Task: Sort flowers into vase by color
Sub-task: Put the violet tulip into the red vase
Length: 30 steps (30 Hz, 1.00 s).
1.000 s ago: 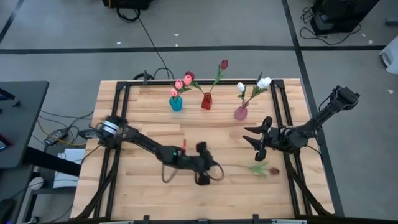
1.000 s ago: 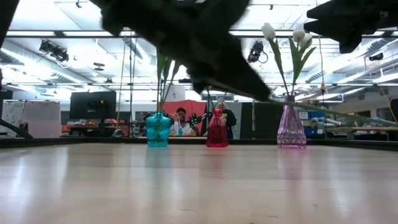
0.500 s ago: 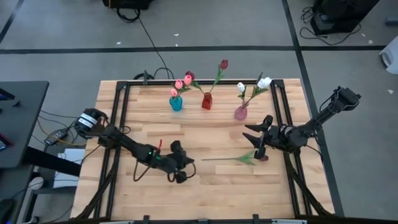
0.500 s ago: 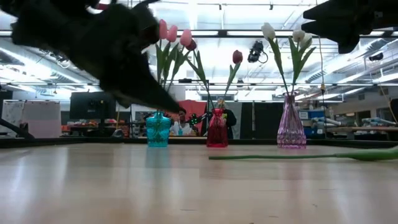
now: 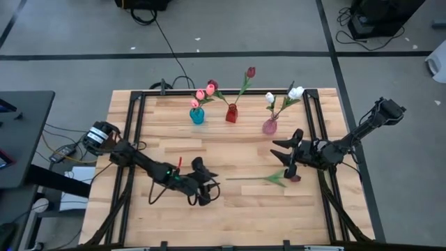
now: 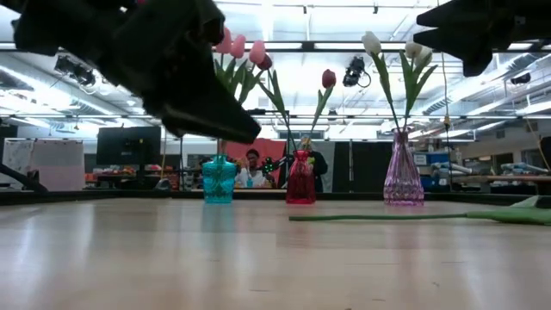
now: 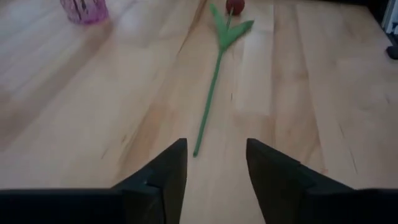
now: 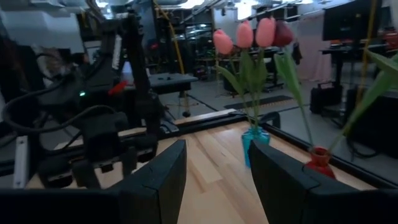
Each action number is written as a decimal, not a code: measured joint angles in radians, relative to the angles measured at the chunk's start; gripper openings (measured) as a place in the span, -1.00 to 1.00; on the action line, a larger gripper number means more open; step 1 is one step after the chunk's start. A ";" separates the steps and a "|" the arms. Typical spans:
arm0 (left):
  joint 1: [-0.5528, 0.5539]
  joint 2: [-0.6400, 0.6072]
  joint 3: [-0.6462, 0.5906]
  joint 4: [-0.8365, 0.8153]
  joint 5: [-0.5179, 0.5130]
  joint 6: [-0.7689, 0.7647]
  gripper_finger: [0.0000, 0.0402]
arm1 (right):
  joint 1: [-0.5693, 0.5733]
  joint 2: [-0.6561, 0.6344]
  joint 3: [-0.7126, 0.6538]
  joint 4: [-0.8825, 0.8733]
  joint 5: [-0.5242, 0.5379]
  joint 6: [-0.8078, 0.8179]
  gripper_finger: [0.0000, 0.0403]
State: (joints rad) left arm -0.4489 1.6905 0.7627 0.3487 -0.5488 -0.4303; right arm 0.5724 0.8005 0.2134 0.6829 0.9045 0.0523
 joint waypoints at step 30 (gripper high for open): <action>0.191 0.526 0.722 -0.303 0.204 0.245 -0.12 | 0.004 0.000 0.000 0.020 -0.017 -0.050 -0.08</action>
State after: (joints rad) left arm -0.2581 2.2167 1.4851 0.0460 -0.3451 -0.1857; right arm 0.5762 0.8005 0.2134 0.7027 0.8871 0.0021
